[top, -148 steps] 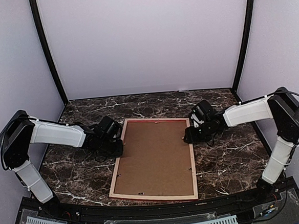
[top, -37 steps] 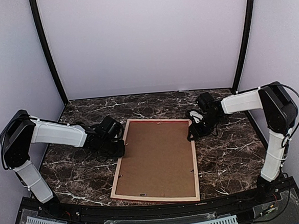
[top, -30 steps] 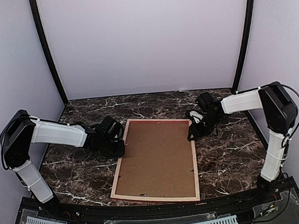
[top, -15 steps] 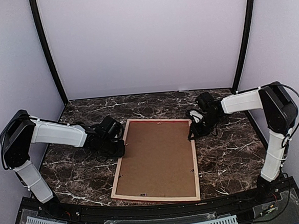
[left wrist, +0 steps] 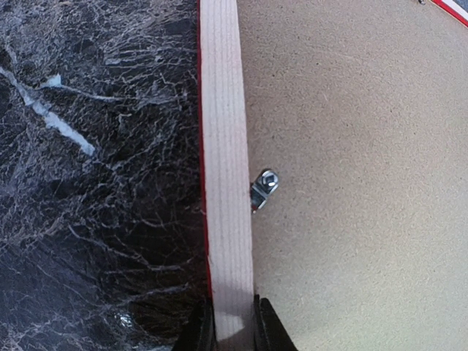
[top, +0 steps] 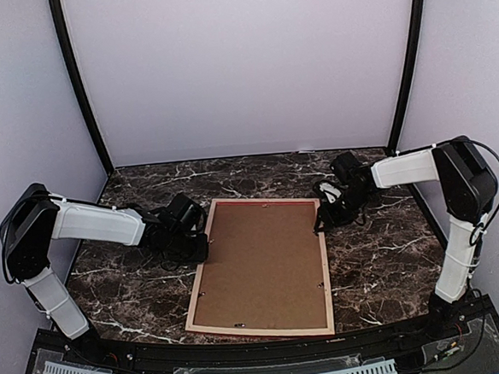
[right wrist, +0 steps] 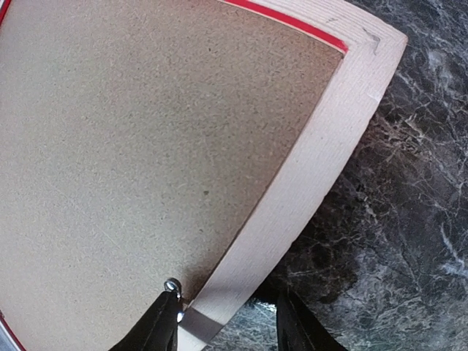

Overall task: Put the photo into the frame
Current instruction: Press the fastener onto the backboard.

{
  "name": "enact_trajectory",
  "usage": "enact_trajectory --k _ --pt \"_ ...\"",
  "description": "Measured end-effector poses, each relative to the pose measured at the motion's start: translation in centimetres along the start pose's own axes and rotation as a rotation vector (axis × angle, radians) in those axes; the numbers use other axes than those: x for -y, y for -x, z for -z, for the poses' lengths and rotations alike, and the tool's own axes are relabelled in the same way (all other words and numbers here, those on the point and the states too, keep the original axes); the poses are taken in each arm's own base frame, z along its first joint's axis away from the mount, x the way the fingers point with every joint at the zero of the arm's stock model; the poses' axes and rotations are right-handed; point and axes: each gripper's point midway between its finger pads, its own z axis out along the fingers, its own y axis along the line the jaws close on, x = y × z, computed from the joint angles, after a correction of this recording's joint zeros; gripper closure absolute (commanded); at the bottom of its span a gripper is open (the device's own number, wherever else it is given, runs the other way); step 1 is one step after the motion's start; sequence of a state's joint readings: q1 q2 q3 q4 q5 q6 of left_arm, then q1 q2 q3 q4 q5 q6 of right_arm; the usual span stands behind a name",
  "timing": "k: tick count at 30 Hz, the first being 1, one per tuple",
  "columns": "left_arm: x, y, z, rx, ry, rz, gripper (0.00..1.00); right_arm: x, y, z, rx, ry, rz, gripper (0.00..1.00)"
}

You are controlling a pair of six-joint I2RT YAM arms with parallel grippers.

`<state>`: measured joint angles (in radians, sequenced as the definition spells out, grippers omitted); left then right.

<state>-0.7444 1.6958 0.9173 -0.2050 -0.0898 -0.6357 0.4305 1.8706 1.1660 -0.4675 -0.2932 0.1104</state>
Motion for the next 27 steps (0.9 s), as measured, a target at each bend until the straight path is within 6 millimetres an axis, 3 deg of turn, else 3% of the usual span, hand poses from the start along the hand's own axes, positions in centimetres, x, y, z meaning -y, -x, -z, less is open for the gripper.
enact_trajectory --k 11,27 --pt "0.00 0.00 0.00 0.000 0.000 0.000 0.89 -0.07 -0.17 -0.21 0.002 0.007 0.003 0.48" --pt "0.01 -0.01 0.00 0.000 -0.001 0.000 0.89 -0.21 -0.17 -0.58 0.004 -0.048 0.034 0.51"
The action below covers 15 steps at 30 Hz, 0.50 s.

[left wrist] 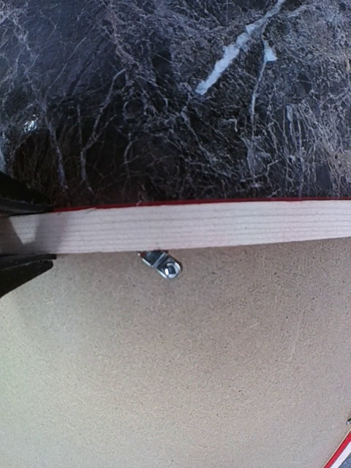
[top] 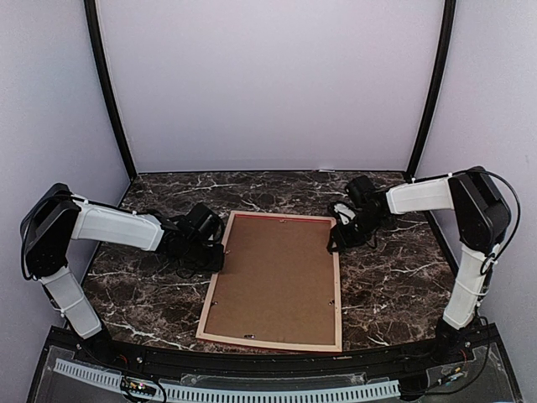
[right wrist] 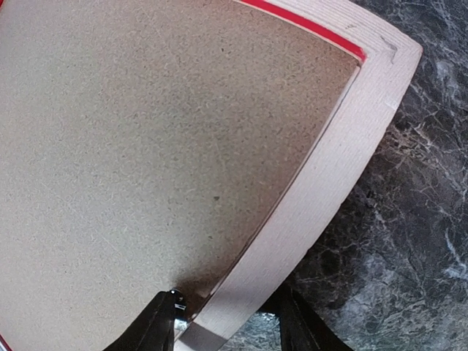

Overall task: Put the photo into the frame
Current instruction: Press the fastener onto the backboard.

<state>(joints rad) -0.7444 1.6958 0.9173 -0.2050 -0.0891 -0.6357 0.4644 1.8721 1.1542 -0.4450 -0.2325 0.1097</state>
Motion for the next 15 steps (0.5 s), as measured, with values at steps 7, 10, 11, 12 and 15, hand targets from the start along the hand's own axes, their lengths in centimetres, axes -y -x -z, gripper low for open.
enact_trajectory --k 7,10,11,12,15 --pt "0.00 -0.01 -0.01 0.000 0.000 0.000 0.89 -0.17 0.32 -0.25 0.008 -0.019 0.017 0.50" --pt "0.00 -0.01 -0.01 -0.001 0.000 0.000 0.89 -0.18 0.35 -0.27 0.010 -0.026 0.022 0.51" --pt "0.00 -0.02 -0.02 -0.001 0.000 0.000 0.89 -0.17 0.36 -0.28 0.010 -0.028 0.024 0.51" --pt "0.00 -0.02 -0.02 -0.001 0.000 0.000 0.89 -0.15 0.37 -0.28 0.010 -0.031 0.025 0.51" --pt "0.00 -0.03 -0.03 -0.001 0.000 0.000 0.89 -0.09 0.41 -0.25 0.013 -0.037 0.026 0.50"
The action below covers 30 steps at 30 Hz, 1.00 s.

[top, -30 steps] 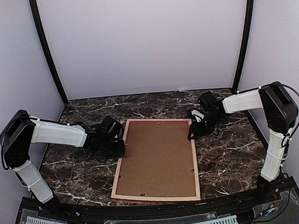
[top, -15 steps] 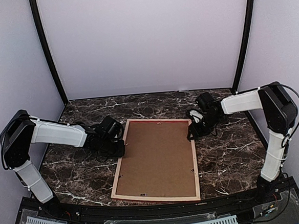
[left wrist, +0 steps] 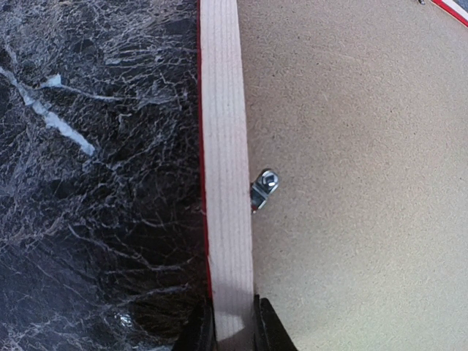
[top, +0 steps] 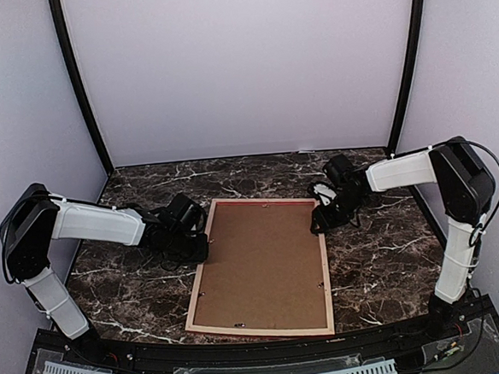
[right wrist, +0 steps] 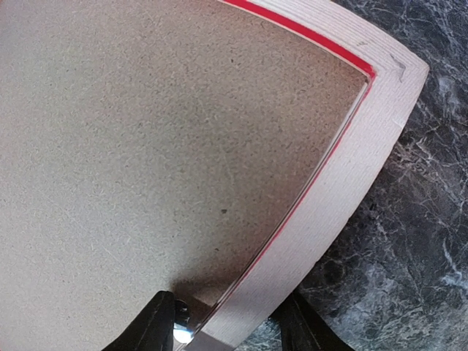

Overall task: Put the photo into the frame
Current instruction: Press the fastener onto the backboard.

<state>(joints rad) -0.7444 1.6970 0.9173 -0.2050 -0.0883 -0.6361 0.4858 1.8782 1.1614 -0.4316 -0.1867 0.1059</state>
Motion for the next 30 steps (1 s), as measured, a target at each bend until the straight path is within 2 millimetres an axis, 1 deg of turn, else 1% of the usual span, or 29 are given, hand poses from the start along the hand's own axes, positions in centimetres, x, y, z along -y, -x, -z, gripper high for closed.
enact_trajectory --k 10,23,30 --pt "0.0 0.0 0.0 -0.001 -0.001 0.000 0.89 -0.3 -0.2 0.2 -0.002 0.017 0.000 0.49" --pt "0.0 0.0 0.0 -0.002 -0.003 -0.001 0.89 -0.8 -1.6 0.7 -0.035 0.043 -0.009 0.45" --pt "0.1 0.0 0.0 -0.001 -0.003 0.000 0.92 0.1 -1.4 1.0 -0.031 0.045 -0.089 0.48"
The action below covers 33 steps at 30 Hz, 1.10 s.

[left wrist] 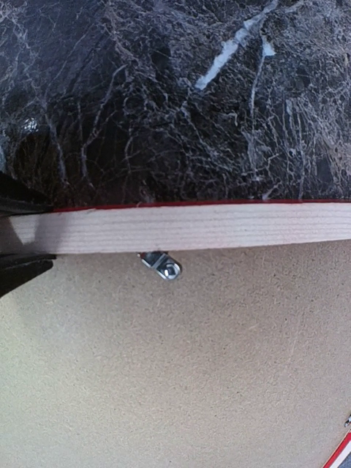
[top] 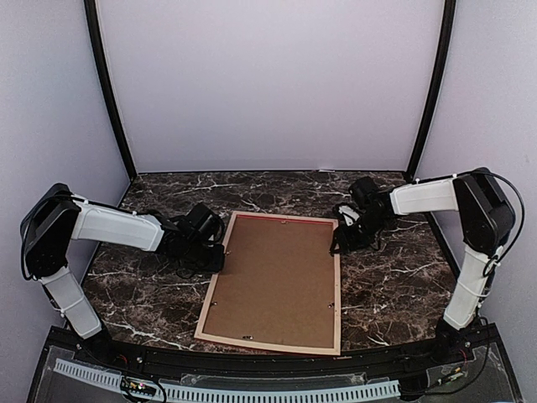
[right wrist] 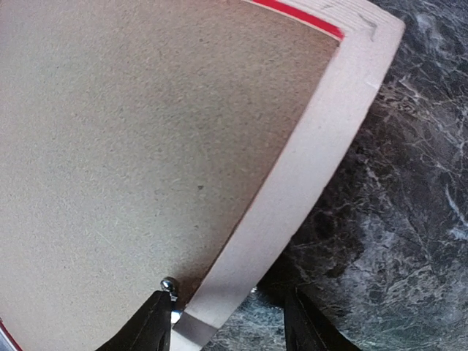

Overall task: Put the photo into the frame
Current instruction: Press the fastener onto the backboard.

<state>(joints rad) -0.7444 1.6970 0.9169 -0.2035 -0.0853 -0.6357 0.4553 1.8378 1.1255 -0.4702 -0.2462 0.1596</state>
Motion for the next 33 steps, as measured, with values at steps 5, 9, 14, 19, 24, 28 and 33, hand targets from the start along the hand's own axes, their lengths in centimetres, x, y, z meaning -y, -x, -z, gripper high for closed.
enact_trajectory --k 5,9,14,19,24,28,33 --pt "0.0 0.0 0.0 0.003 -0.002 0.001 0.95 0.1 0.1 0.1 0.003 0.016 -0.050 0.52" --pt "0.0 0.0 0.0 0.013 -0.008 0.006 1.00 0.1 0.5 0.2 0.016 0.028 -0.083 0.57" --pt "-0.1 -0.1 -0.1 0.026 -0.019 0.016 1.00 0.0 2.2 -0.1 0.047 0.048 -0.113 0.62" --pt "-0.3 -0.2 0.0 0.047 -0.030 0.042 1.00 0.4 3.7 -1.1 0.049 0.051 -0.130 0.67" --pt "-1.1 -0.5 0.3 0.069 -0.013 0.088 1.00 0.1 6.2 -2.0 0.076 0.077 -0.120 0.68" --pt "-1.6 -0.6 0.5 0.080 -0.002 0.129 1.00 -0.3 8.0 -2.6 0.091 0.101 -0.107 0.63" --pt "-1.6 -0.6 0.5 0.085 -0.002 0.167 1.00 -0.6 9.5 -2.7 0.112 0.111 -0.088 0.52"
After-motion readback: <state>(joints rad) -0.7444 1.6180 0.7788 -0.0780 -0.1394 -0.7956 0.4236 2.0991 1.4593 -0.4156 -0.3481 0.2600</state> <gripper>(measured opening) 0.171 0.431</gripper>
